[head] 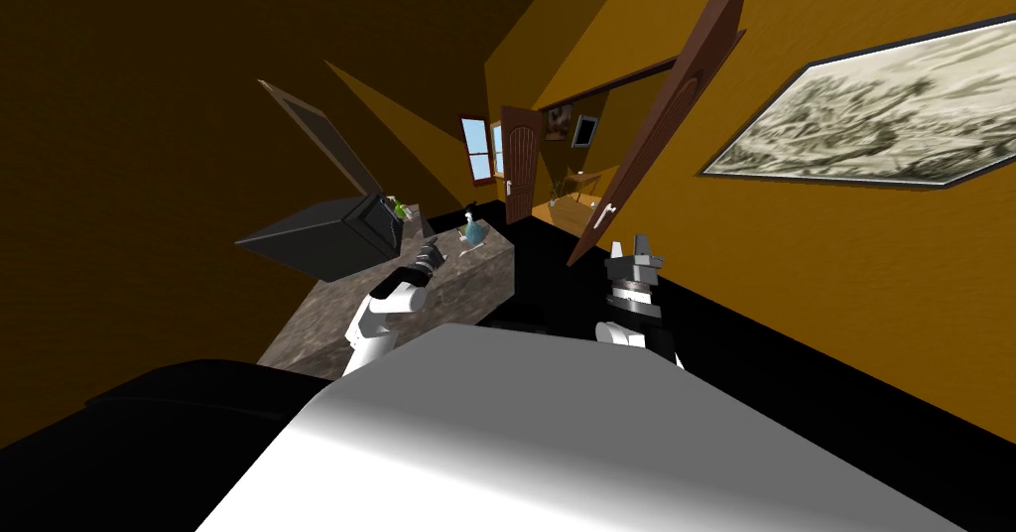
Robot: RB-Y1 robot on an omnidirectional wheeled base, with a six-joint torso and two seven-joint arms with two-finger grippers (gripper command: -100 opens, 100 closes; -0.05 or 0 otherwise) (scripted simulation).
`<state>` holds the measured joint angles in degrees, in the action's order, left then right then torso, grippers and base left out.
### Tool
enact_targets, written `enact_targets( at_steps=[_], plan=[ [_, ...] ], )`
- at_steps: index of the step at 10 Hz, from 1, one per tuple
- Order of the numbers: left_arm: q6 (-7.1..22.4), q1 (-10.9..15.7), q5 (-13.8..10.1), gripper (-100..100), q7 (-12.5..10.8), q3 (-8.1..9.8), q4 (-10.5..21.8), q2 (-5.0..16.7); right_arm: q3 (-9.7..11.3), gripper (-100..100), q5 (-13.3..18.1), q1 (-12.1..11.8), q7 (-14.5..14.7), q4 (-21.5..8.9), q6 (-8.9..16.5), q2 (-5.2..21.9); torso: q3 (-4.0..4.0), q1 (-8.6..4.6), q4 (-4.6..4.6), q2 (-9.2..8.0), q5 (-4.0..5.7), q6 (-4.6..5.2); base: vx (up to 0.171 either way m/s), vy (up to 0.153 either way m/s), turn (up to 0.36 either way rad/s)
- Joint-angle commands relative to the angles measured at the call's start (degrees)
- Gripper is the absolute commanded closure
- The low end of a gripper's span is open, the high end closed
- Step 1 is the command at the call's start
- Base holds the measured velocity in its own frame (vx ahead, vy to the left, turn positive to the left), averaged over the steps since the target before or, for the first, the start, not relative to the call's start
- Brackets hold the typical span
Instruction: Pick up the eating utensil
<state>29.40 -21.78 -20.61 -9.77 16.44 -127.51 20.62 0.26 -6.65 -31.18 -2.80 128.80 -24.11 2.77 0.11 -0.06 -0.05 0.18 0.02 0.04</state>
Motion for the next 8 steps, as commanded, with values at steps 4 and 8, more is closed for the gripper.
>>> enact_targets(
  at_steps=[4,8],
  plan=[
    [7.8,0.5,-2.1,-100,-1.6,2.16,1.8,2.3,0.0,0,0.0,0.0,0.0,0.0,0.0,0.0,-0.01,0.03,0.00,-0.02,-0.01,0.00,0.039,-0.023,0.004],
    [13.8,0.7,-3.2,-100,-2.4,3.24,2.7,3.5,0.0,0,0.0,0.0,0.0,0.0,0.0,0.0,0.03,0.02,-0.01,0.07,-0.01,0.00,0.044,-0.021,-0.006]
  ],
)
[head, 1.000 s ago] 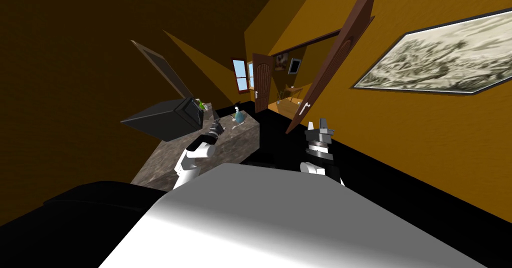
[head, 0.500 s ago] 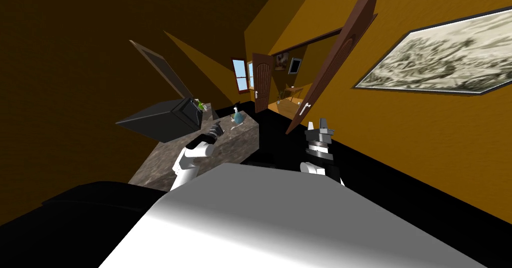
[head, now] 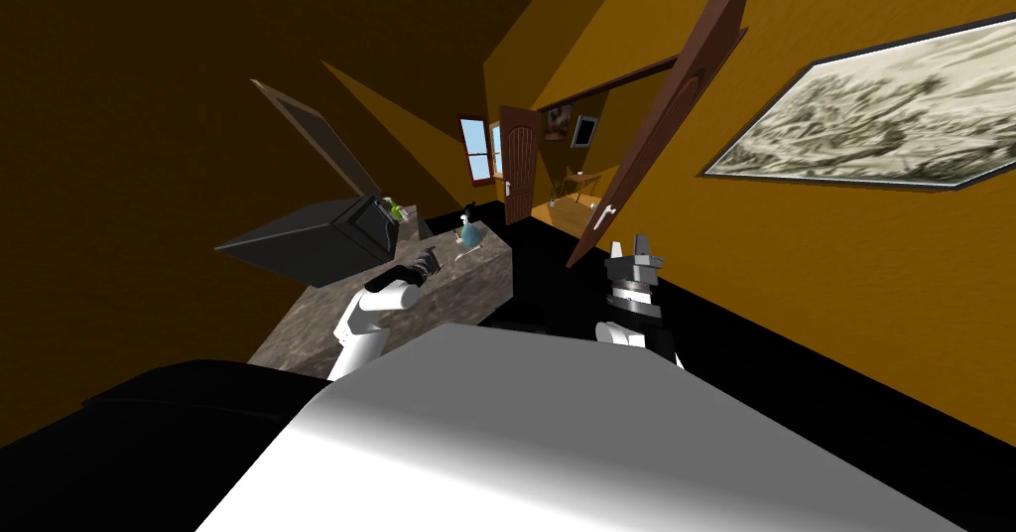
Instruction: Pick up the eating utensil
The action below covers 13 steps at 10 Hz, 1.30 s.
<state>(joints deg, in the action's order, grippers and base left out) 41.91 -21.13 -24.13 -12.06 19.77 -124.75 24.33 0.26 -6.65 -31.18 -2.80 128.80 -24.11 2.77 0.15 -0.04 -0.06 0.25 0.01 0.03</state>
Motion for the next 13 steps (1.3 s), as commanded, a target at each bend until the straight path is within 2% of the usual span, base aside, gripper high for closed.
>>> enact_targets(
  at_steps=[1,2,4,5,6,7,9,10,12,13],
  plan=[
    [2.0,0.0,0.3,-100,-0.1,-0.08,-0.1,-0.3,0.0,0,0.0,0.0,0.0,0.0,0.0,0.0,0.00,0.00,0.00,0.00,0.00,0.00,0.018,-0.012,0.002],
    [4.1,0.1,-0.8,-100,-0.8,0.98,0.9,1.0,0.0,0,0.0,0.0,0.0,0.0,0.0,0.0,-0.05,0.02,0.02,-0.09,0.00,0.00,0.044,-0.026,-0.040],
    [6.2,0.1,-0.8,-100,-0.8,0.98,0.9,1.0,0.0,0,0.0,0.0,0.0,0.0,0.0,0.0,-0.01,-0.01,0.00,-0.01,0.00,0.00,0.039,-0.014,-0.004],
    [8.5,0.2,-1.9,-100,-1.4,2.03,1.9,2.2,0.0,0,0.0,0.0,0.0,0.0,0.0,0.0,-0.04,0.02,0.02,-0.07,0.00,0.00,0.057,-0.017,-0.050],
    [10.2,0.2,-1.9,-100,-1.4,2.03,1.9,2.2,0.0,0,0.0,0.0,0.0,0.0,0.0,0.0,0.00,0.01,0.01,0.00,0.00,0.01,0.057,-0.021,-0.028],
    [12.0,0.3,-3.0,-100,-1.9,3.04,2.9,3.4,0.0,0,0.0,0.0,0.0,0.0,0.0,0.0,0.01,0.00,0.00,0.02,0.00,0.00,0.063,-0.020,-0.062],
    [14.5,0.3,-3.0,-100,-1.9,3.04,2.9,3.4,0.0,0,0.0,0.0,0.0,0.0,0.0,0.0,0.02,0.01,-0.01,0.04,0.00,0.01,0.047,-0.012,-0.011],
    [16.5,0.4,-4.1,-100,-2.4,4.01,3.9,4.6,0.0,0,0.0,0.0,0.0,0.0,0.0,0.0,-0.02,0.02,0.01,-0.04,0.00,-0.01,0.057,-0.014,-0.063],
    [18.5,0.4,-4.1,-100,-2.4,4.01,3.9,4.6,0.0,0,0.0,0.0,0.0,0.0,0.0,0.0,0.02,0.03,-0.01,0.04,0.00,0.00,0.049,-0.008,-0.023],
    [20.8,0.4,-5.1,-100,-2.9,4.93,4.9,5.8,0.0,0,0.0,0.0,0.0,0.0,0.0,0.0,-0.02,0.04,0.01,-0.05,-0.01,-0.01,0.049,-0.012,-0.073]
  ],
)
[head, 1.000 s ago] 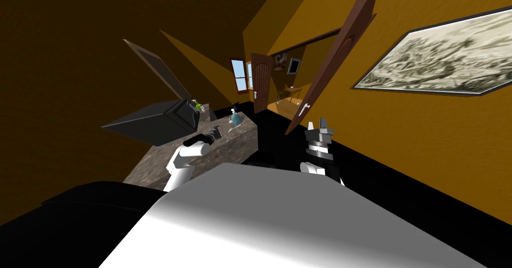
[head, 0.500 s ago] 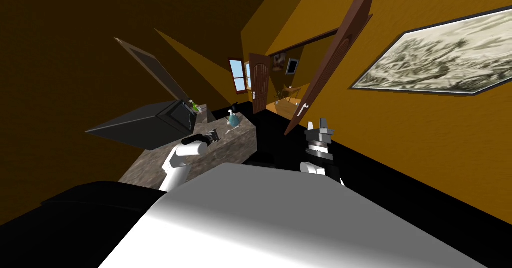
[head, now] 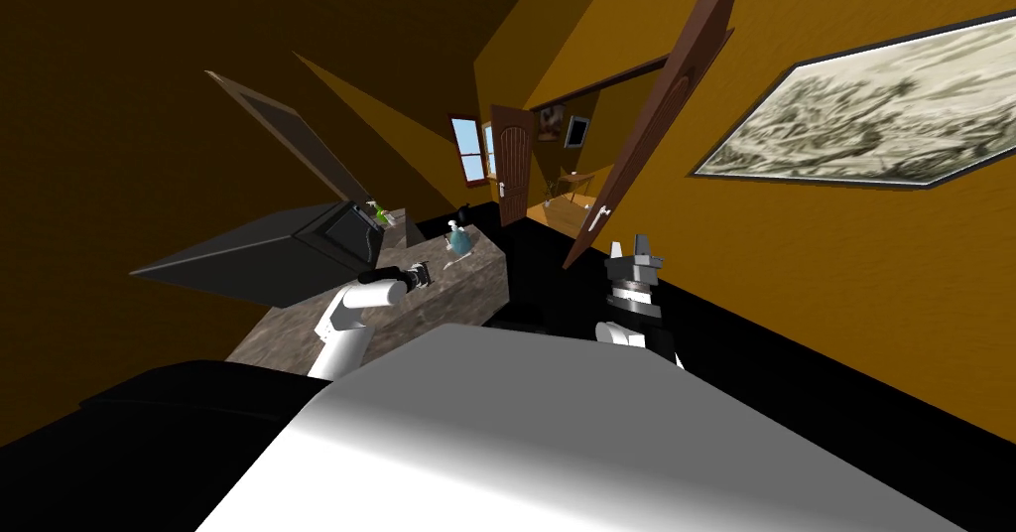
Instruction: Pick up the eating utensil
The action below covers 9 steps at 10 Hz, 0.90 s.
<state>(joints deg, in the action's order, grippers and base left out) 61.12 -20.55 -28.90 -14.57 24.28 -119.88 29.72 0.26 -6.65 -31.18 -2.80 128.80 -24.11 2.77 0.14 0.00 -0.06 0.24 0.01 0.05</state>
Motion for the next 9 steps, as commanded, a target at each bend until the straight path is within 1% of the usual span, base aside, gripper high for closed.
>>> enact_targets(
  at_steps=[1,2,3,4,5,6,7,8,9],
  plan=[
    [2.9,-0.1,-0.3,-100,-0.4,0.42,0.0,0.4,0.0,0,0.0,0.0,0.0,0.0,0.0,0.0,0.00,0.00,0.00,0.00,0.00,0.00,0.058,-0.012,-0.051],
    [3.2,-0.1,-0.3,-100,-0.4,0.42,0.0,0.4,0.0,0,0.0,0.0,0.0,0.0,0.0,0.0,0.01,-0.01,-0.01,0.02,0.00,-0.02,0.033,-0.003,0.003],
    [5.5,-0.1,-1.3,-100,-0.8,1.29,1.0,1.5,0.0,0,0.0,0.0,0.0,0.0,0.0,0.0,-0.02,0.00,0.00,-0.04,0.00,-0.02,0.055,-0.014,-0.095],
    [6.8,-0.1,-1.3,-100,-0.8,1.29,1.0,1.5,0.0,0,0.0,0.0,0.0,0.0,0.0,0.0,0.01,-0.02,0.00,0.01,0.00,0.01,0.059,-0.005,-0.049],
    [8.4,-0.1,-2.3,-100,-1.1,2.09,2.0,2.6,0.0,0,0.0,0.0,0.0,0.0,0.0,0.0,0.02,0.01,-0.01,0.02,0.00,-0.02,0.080,-0.007,-0.112],
    [9.8,-0.1,-2.3,-100,-1.1,2.09,2.0,2.6,0.0,0,0.0,0.0,0.0,0.0,0.0,0.0,0.05,0.00,-0.02,0.09,0.00,0.00,0.080,0.004,-0.046],
    [10.4,-0.1,-2.3,-100,-1.1,2.09,2.0,2.6,0.0,0,0.0,0.0,0.0,0.0,0.0,0.0,0.06,0.03,-0.03,0.10,0.00,-0.02,0.040,0.003,0.018],
    [12.6,0.0,-3.2,-100,-1.4,2.83,3.1,3.7,0.0,0,0.0,0.0,0.0,0.0,0.0,0.0,0.01,0.02,-0.01,0.00,-0.01,-0.03,0.059,-0.015,-0.085],
    [13.7,0.0,-3.2,-100,-1.4,2.83,3.1,3.7,0.0,0,0.0,0.0,0.0,0.0,0.0,0.0,0.02,-0.03,-0.01,0.03,0.00,-0.01,0.063,-0.008,-0.070]
  ],
)
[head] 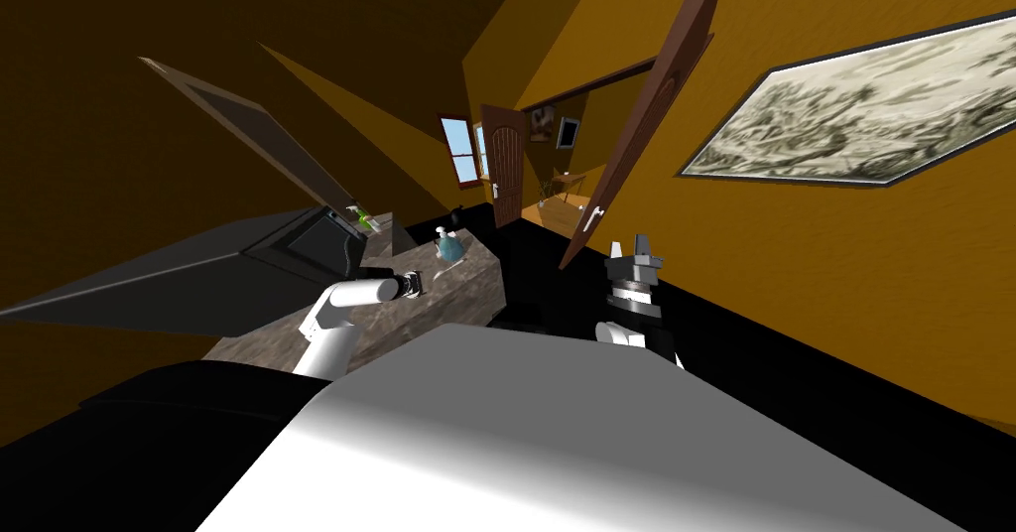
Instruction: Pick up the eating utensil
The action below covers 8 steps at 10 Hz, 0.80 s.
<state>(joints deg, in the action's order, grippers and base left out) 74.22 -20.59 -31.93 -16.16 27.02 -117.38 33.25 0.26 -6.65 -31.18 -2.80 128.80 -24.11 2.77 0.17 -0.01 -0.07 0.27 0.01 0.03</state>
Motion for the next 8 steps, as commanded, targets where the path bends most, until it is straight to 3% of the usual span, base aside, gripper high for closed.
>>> enact_targets(
  at_steps=[1,8],
  plan=[
    [2.9,0.0,-1.1,-100,-0.1,0.76,1.6,1.1,0.0,0,0.0,0.0,0.0,0.0,0.0,0.0,0.00,0.00,0.00,0.00,0.00,0.00,0.070,-0.002,-0.118],
    [11.7,0.0,-3.4,-100,-0.6,2.24,4.4,3.4,0.0,0,0.0,0.0,0.0,0.0,0.0,0.0,0.03,0.00,-0.01,0.05,-0.01,0.02,0.073,0.000,-0.079]
  ],
)
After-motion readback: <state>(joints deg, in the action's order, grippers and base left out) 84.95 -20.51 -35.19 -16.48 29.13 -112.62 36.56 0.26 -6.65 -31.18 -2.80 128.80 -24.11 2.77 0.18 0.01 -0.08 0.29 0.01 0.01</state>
